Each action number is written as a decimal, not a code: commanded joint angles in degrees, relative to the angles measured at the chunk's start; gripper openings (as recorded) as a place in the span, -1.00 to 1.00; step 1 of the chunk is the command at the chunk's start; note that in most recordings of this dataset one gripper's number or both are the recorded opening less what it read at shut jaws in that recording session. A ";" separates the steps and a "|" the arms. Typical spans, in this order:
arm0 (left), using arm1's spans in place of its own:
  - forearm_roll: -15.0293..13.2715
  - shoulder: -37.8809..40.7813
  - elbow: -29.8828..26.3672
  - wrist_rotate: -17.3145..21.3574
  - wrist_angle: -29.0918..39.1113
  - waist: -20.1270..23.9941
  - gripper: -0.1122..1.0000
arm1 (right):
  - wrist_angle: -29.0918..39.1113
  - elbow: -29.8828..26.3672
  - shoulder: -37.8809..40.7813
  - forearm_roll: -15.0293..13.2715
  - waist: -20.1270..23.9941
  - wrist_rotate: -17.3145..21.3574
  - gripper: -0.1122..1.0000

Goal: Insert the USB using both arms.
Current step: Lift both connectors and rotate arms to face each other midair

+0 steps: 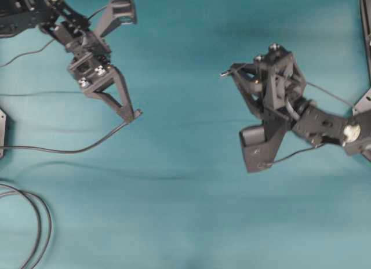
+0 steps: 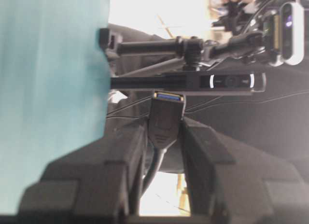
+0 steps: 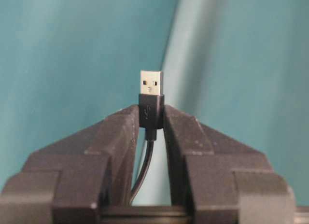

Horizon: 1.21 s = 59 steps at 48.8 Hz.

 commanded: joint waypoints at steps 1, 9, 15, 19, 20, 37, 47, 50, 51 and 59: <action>-1.23 0.79 -2.64 0.53 1.49 -0.09 -0.39 | 1.41 -0.70 0.79 -3.78 1.05 2.37 -0.45; -1.76 3.96 -5.01 -1.23 3.69 -1.76 -0.39 | 3.43 -1.32 4.31 -8.26 1.93 3.08 -0.45; -1.67 5.80 -7.21 -1.85 3.87 -2.55 -0.39 | 2.90 -2.11 5.19 -9.23 1.93 3.08 -0.45; -1.67 6.68 -8.88 -1.93 3.78 -2.64 -0.39 | 2.29 -2.29 5.36 -9.32 2.02 3.08 -0.45; -1.67 6.86 -9.23 -1.93 3.69 -2.72 -0.39 | 2.20 -2.37 5.36 -9.32 2.02 2.99 -0.45; -1.67 10.20 -13.27 -2.46 3.87 -3.16 -0.39 | 1.41 -4.31 6.77 -9.32 2.11 2.64 -0.45; -1.32 11.43 -14.15 -4.48 3.69 -3.25 -0.39 | 0.62 -5.71 8.44 -10.28 2.37 2.29 -0.45; -1.32 11.51 -14.24 -4.75 3.52 -3.25 -0.39 | 0.26 -6.15 8.88 -10.46 2.46 2.29 -0.45; -1.32 11.51 -14.15 -4.92 3.34 -3.25 -0.39 | 0.18 -6.24 9.14 -10.46 2.55 2.29 -0.45; -1.32 11.51 -14.24 -5.71 2.11 -3.25 -0.39 | 0.18 -7.38 10.28 -10.46 3.16 2.29 -0.45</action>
